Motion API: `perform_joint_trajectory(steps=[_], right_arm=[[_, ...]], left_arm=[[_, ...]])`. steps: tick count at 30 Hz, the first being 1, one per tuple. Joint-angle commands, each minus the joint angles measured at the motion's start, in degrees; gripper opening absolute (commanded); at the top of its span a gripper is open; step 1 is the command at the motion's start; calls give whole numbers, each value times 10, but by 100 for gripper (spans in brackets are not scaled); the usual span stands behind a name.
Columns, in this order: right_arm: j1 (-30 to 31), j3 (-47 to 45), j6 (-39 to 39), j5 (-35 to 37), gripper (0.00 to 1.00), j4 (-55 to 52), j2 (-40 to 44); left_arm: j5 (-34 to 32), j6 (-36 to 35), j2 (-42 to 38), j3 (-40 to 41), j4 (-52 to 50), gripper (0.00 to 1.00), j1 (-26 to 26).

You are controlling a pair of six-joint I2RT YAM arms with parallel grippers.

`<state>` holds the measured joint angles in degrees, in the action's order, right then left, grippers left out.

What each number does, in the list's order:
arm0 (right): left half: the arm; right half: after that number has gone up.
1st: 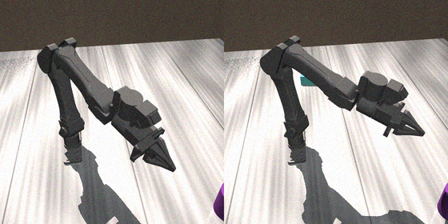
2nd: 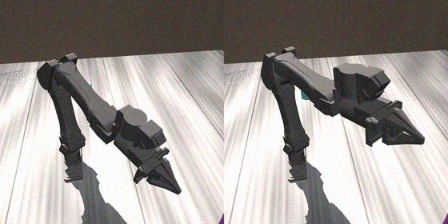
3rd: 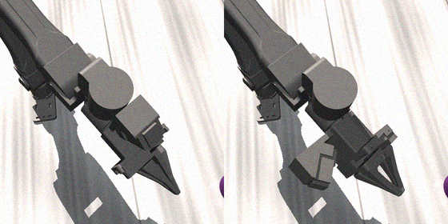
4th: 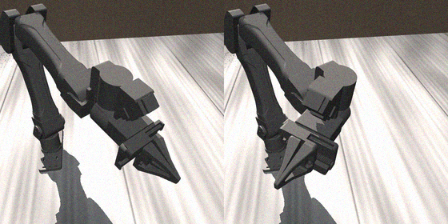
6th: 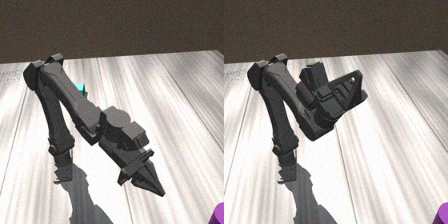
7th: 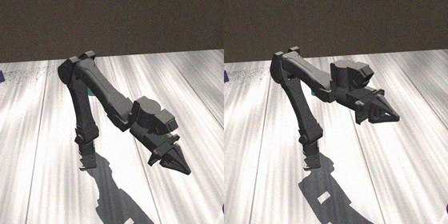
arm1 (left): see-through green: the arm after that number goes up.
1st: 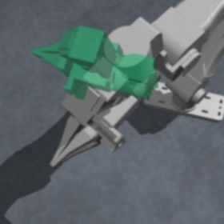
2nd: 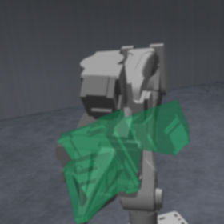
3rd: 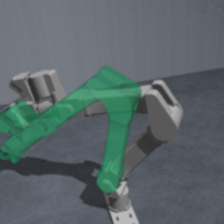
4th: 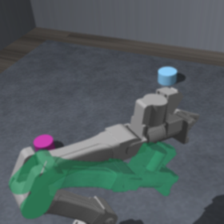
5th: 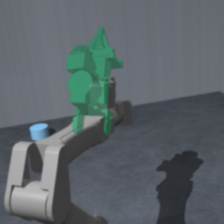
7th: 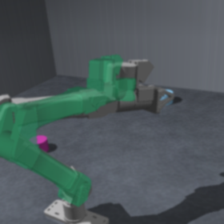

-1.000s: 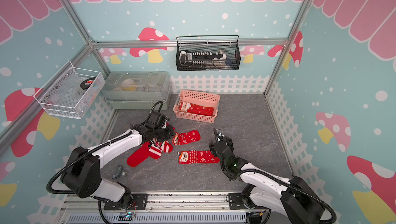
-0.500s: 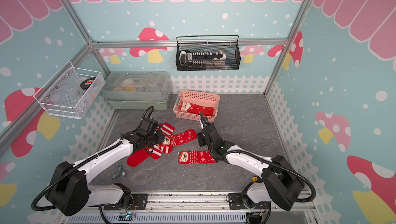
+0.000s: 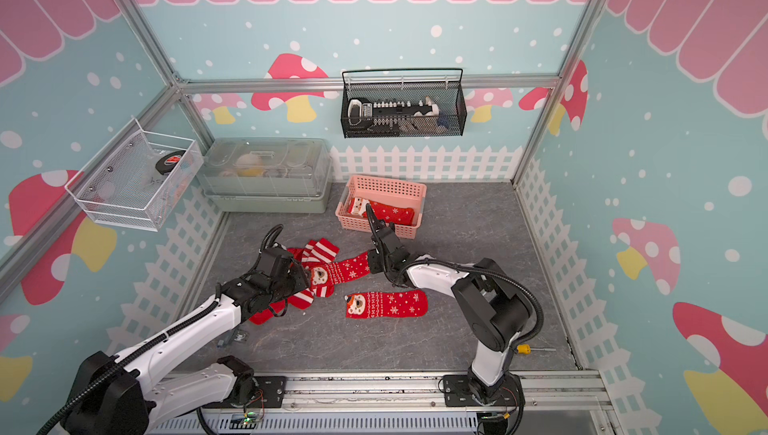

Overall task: Place the socks together as a pair
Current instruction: Flatten out the sock at the center of the board, then pick up the sock at the center of the board.

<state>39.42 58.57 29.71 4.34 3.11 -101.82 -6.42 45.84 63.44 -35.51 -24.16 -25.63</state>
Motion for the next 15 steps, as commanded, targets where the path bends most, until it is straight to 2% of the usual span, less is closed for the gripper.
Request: perform_joint_trajectory(steps=[1,3,15], right_arm=[[-11,31,28,-27,43,-30,-28],[-22,46,39,-52,44,-39,-44],[-35,70,67,-67,44,-52,-96]], left_arm=[[20,45,-5,13,37,49,3],[22,55,-2,17,48,49,2],[46,82,63,25,98,45,-2]])
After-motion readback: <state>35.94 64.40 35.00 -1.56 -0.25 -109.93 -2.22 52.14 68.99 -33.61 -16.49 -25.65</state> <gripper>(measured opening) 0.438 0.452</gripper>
